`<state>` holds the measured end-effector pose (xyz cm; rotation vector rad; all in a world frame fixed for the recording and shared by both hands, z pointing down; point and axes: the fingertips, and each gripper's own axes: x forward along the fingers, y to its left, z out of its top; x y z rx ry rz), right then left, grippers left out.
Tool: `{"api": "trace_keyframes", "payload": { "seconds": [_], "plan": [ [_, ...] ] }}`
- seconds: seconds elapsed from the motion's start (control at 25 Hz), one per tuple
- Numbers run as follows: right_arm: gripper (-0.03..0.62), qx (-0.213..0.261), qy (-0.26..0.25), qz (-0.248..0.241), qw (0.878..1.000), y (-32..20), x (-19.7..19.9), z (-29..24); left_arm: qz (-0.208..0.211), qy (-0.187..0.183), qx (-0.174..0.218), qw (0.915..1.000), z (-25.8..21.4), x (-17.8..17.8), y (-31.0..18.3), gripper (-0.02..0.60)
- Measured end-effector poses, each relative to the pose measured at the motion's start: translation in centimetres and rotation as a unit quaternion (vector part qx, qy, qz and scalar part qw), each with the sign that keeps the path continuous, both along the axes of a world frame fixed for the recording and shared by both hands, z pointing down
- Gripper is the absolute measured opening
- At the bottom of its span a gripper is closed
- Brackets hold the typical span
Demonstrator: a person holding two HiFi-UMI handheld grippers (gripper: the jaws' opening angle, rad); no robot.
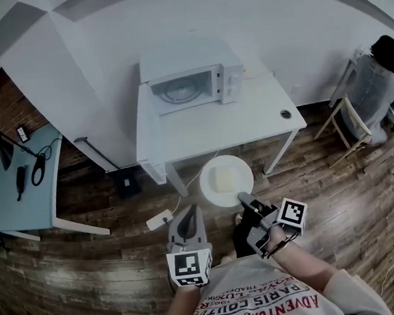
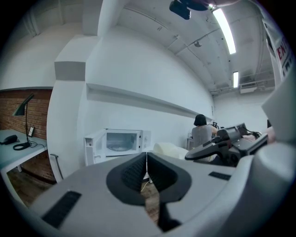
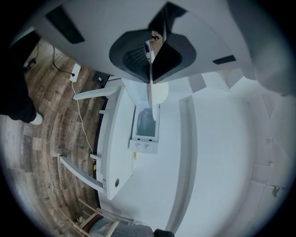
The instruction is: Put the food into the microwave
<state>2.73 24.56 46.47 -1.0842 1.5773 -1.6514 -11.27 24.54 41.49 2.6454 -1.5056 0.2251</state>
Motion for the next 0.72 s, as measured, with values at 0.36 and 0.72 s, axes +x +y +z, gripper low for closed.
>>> {"api": "trace_keyframes", "payload": {
  "seconds": [0.36, 0.72],
  "plan": [
    [0.023, -0.011, -0.013, -0.021, 1.0, -10.5, 2.9, 0.7, -0.015, -0.006, -0.017, 0.9997, 0.9, 3.0, -9.7, 0.006],
    [0.023, -0.019, -0.017, -0.075, 0.997, -23.5, 6.8, 0.1, -0.056, -0.006, -0.01, 0.9984, -0.8, 7.7, -22.6, 0.006]
  ]
}}
